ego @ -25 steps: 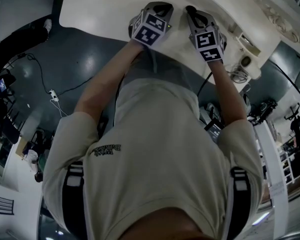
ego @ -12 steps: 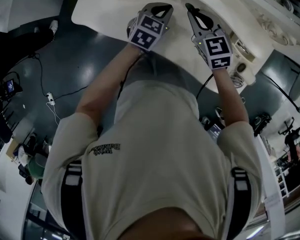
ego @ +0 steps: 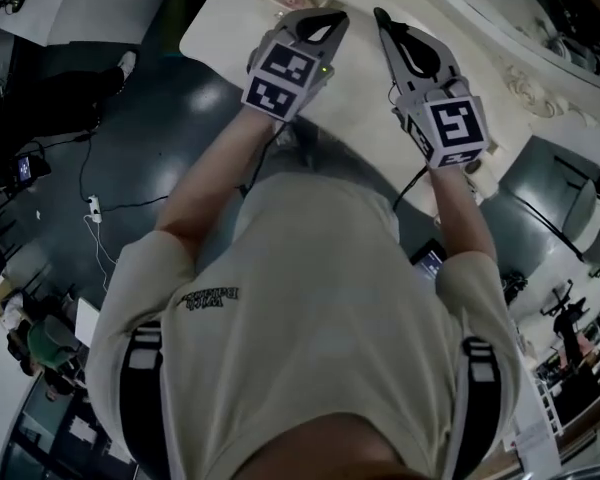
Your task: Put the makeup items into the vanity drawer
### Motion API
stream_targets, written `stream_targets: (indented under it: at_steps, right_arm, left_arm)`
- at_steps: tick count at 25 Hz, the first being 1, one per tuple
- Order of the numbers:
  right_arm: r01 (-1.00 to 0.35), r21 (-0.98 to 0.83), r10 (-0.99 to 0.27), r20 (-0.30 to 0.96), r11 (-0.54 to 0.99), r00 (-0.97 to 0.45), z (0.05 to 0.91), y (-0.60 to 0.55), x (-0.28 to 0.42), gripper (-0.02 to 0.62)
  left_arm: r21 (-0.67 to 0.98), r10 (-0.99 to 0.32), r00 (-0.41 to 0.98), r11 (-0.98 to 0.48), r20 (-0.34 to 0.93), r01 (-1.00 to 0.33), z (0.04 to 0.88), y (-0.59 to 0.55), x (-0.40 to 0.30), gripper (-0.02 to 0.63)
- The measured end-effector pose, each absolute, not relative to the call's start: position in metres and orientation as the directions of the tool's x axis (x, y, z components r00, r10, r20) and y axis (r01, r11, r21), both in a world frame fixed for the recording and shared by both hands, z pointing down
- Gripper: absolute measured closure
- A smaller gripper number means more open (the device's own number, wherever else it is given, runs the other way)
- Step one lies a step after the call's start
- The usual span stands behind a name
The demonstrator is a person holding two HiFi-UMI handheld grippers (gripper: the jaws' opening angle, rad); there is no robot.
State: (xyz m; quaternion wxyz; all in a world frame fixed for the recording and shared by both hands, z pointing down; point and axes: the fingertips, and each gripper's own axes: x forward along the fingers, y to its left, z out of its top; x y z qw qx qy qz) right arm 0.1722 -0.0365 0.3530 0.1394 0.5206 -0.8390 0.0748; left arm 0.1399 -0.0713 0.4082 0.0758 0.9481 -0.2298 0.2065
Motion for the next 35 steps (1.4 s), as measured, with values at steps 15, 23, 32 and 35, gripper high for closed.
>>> stream_targets:
  at_steps: [15, 23, 32, 35]
  right_arm:
    - [-0.854, 0.036, -0.855, -0.006, 0.519, -0.519, 0.199, -0.03, 0.12, 0.577]
    - [-0.829, 0.062, -0.818, -0.138, 0.555, -0.558, 0.143, -0.014, 0.092, 0.577]
    - [-0.812, 0.142, -0.788, -0.197, 0.566, -0.583, 0.126, 0.009, 0.068, 0.577]
    - [-0.811, 0.115, -0.789, -0.19, 0.574, -0.585, 0.132, 0.01, 0.069, 0.577]
  left_arm:
    - [-0.033, -0.55, 0.829, -0.835, 0.098, -0.55, 0.231, -0.069, 0.062, 0.592]
    - [-0.067, -0.596, 0.803, -0.8, -0.019, -0.596, 0.171, -0.053, 0.017, 0.592]
    - [-0.085, -0.667, 0.743, -0.739, -0.045, -0.668, 0.158, -0.038, -0.027, 0.592]
    - [-0.069, -0.679, 0.734, -0.731, -0.031, -0.679, 0.165, -0.036, -0.032, 0.592]
